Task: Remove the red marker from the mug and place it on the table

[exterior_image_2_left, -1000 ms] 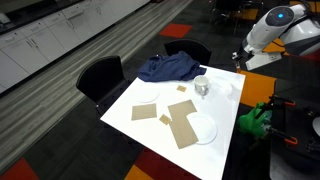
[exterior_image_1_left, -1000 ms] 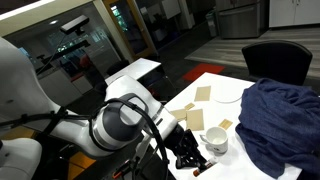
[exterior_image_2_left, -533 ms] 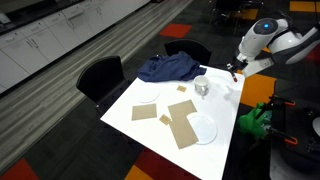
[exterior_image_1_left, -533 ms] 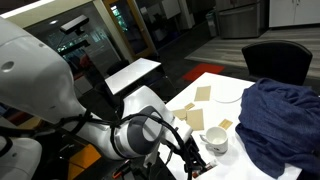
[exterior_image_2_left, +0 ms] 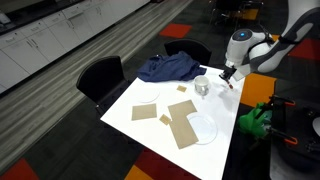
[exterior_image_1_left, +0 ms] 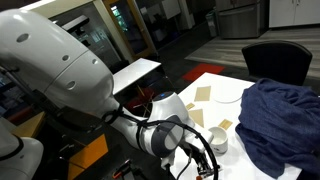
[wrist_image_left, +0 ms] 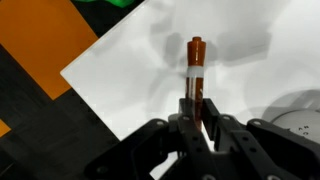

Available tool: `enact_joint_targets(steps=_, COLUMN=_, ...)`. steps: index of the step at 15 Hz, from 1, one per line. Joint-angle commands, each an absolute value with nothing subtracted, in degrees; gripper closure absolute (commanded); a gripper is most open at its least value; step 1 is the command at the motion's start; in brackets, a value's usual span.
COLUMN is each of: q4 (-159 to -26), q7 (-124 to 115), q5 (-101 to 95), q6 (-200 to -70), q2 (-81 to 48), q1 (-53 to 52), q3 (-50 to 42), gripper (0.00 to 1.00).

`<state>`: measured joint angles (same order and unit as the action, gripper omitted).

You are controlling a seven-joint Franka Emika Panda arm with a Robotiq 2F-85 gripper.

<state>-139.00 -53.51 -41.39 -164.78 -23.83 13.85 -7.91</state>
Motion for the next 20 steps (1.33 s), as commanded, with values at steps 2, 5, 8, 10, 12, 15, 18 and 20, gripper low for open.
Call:
enact_joint_targets(steps=2, q4=-132.6, q7=-37.9, q5=-24.15, q6=-160.46, q2=-28.69, q1=10.53, q3=-9.79, gripper=0.96)
enact_joint_targets(steps=5, q4=-128.53, q7=-30.51, q5=-15.06, q6=-157.34, q2=-31.57, q1=8.18, q3=-11.58, gripper=0.96)
enact_joint_targets(steps=8, q4=-125.0, q7=-27.4, q5=-10.32, q6=-154.58, q2=-34.17, q1=5.59, q3=-13.97, gripper=0.96)
enact_joint_targets(steps=10, q4=-123.33, q7=-26.3, q5=-8.57, q6=-153.1, q2=-35.53, q1=4.61, q3=-14.87, gripper=0.96)
enact_joint_targets(steps=12, q4=-122.11, q7=-26.05, q5=-7.58, q6=-152.28, q2=-36.74, q1=3.83, q3=-15.6, gripper=0.96)
enact_joint_targets(steps=15, q4=-121.03, q7=-26.35, q5=-7.23, q6=-151.7, q2=-38.07, q1=2.76, q3=-16.54, gripper=0.58)
enact_joint_targets(steps=18, q4=-120.87, q7=-26.82, q5=-7.37, q6=-151.93, q2=-38.66, q1=1.69, q3=-17.58, gripper=0.51)
enact_joint_targets(steps=20, q4=-121.38, q7=-27.17, q5=-7.74, q6=-152.37, q2=-38.33, q1=0.79, q3=-18.53, gripper=0.35)
